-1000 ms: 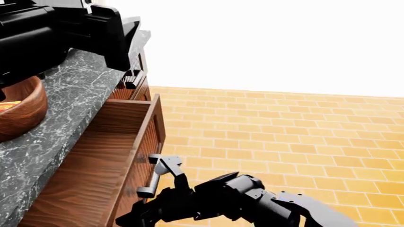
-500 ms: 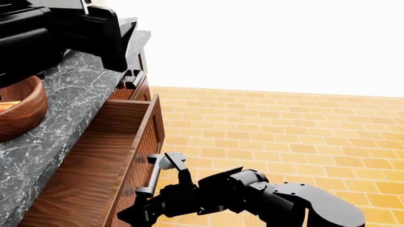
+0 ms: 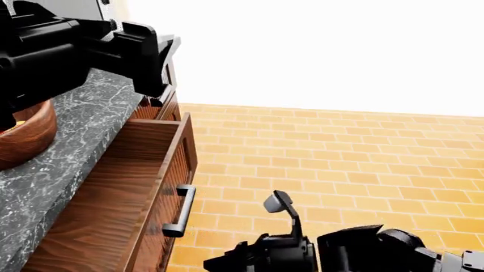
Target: Place the bar in the bowl and close the drawer.
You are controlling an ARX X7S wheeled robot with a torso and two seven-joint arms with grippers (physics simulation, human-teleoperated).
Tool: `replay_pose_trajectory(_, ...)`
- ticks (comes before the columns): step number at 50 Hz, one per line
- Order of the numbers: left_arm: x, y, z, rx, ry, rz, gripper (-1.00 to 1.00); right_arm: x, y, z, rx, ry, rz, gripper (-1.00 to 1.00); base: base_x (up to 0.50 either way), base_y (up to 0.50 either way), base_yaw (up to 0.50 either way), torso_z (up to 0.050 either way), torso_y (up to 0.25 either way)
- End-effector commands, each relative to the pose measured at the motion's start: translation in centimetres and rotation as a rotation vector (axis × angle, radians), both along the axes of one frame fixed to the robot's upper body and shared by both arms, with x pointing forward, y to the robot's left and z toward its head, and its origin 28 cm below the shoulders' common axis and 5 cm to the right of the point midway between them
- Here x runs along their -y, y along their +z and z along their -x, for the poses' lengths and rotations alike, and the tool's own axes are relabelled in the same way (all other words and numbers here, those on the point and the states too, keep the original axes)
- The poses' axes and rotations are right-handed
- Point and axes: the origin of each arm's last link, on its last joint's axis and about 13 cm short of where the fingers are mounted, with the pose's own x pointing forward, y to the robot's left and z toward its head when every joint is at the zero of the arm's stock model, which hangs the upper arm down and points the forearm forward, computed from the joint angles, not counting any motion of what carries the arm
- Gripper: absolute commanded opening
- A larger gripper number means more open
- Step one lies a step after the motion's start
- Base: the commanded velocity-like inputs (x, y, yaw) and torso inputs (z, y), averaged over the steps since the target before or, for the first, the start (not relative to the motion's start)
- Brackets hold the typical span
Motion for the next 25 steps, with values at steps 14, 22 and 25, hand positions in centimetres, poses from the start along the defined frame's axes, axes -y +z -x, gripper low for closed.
replay_pose_trajectory(14,3.2,0.1,0.1,-0.054,-0.06,-0.107,1.0,12.9,3.2,9.9,0.334,-0.7,0.007,1.0,0.0,0.0,0.0,0.0,0.0)
replay_pose_trajectory(22,3.8,-0.2,0.2,-0.055,-0.074,-0.129,1.0,17.4,-3.9,11.6,0.304,-1.036,-0.067,1.0,0.0,0.0,0.0,0.0,0.0)
replay_pose_trajectory(25,4.2,-0.4,0.1,-0.058,-0.082,-0.141,1.0,18.3,-6.7,12.2,0.271,-1.079,-0.074,1.0,0.0,0.0,0.0,0.0,0.0)
